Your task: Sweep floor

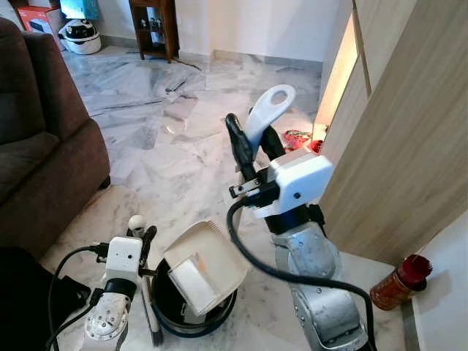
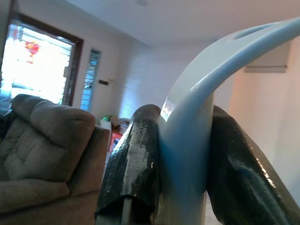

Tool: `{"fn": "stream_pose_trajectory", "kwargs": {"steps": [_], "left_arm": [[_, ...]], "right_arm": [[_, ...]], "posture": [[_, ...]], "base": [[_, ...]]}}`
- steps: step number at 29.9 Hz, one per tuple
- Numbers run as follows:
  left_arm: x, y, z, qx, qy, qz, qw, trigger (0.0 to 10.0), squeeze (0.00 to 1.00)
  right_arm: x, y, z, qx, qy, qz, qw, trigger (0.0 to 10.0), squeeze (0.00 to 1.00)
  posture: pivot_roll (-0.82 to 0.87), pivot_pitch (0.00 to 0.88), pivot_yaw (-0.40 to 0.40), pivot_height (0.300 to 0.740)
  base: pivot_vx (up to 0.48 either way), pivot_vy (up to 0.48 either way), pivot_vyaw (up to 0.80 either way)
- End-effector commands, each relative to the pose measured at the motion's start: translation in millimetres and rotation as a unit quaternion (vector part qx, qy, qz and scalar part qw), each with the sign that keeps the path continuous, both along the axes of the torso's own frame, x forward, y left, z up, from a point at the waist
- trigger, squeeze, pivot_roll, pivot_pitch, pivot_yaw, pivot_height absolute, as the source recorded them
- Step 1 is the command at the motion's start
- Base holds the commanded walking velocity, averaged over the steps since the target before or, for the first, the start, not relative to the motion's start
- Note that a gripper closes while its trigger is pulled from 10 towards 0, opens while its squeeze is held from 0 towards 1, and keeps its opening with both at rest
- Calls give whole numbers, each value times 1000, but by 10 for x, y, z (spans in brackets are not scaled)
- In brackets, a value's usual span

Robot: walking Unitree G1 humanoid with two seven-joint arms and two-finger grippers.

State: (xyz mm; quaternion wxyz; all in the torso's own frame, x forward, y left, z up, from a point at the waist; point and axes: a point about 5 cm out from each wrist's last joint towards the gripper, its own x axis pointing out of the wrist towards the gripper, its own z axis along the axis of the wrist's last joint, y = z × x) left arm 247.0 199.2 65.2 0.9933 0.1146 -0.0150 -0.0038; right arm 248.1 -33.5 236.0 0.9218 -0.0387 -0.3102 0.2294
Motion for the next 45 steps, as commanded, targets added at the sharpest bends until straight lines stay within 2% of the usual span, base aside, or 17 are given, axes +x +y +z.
{"fn": "stream_pose_trajectory", "kwargs": {"steps": [1, 8, 10, 15, 27, 35, 38, 42, 45], "left_arm": [[32, -2, 55, 3, -14, -2, 1000, 10000, 0], [37, -3, 61, 4, -14, -2, 1000, 10000, 0], [37, -1, 62, 4, -15, -1, 1000, 10000, 0], [28, 1, 56, 4, -14, -2, 1000, 10000, 0], [31, 0, 59, 5, -16, -2, 1000, 10000, 0], [33, 5, 61, 6, -16, -2, 1000, 10000, 0], [31, 0, 61, 7, -16, -3, 1000, 10000, 0], [31, -3, 61, 7, -16, -3, 1000, 10000, 0], [29, -3, 57, 8, -15, -3, 1000, 10000, 0]], "right_arm": [[-62, 25, 128, 5, -41, 10, 999, 10000, 0], [-82, 60, 120, -19, -58, 8, 998, 10000, 0], [-78, 58, 115, -8, -47, 8, 999, 10000, 0], [-7, -32, 140, 66, 2, 1, 998, 10000, 0], [-13, -78, 218, 103, -13, -3, 995, 10000, 0], [-37, -12, 173, 52, -25, 8, 998, 10000, 0], [-67, 35, 164, 9, -53, 3, 999, 10000, 0], [-70, 22, 177, -2, -68, -12, 998, 10000, 0], [-40, -36, 221, 14, -71, -32, 997, 10000, 0]], "posture": [[222, 50, -19, 740], [225, 51, -19, 740], [224, 51, -20, 740], [223, 48, -20, 740], [228, 45, -22, 740], [232, 43, -22, 740], [230, 46, -22, 740], [230, 49, -23, 740], [227, 49, -22, 740]], "base": [[0, 0, 0], [0, 0, 0], [0, 0, 0], [0, 0, 0], [0, 0, 0], [0, 0, 0], [0, 0, 0], [0, 0, 0], [0, 0, 0]]}}
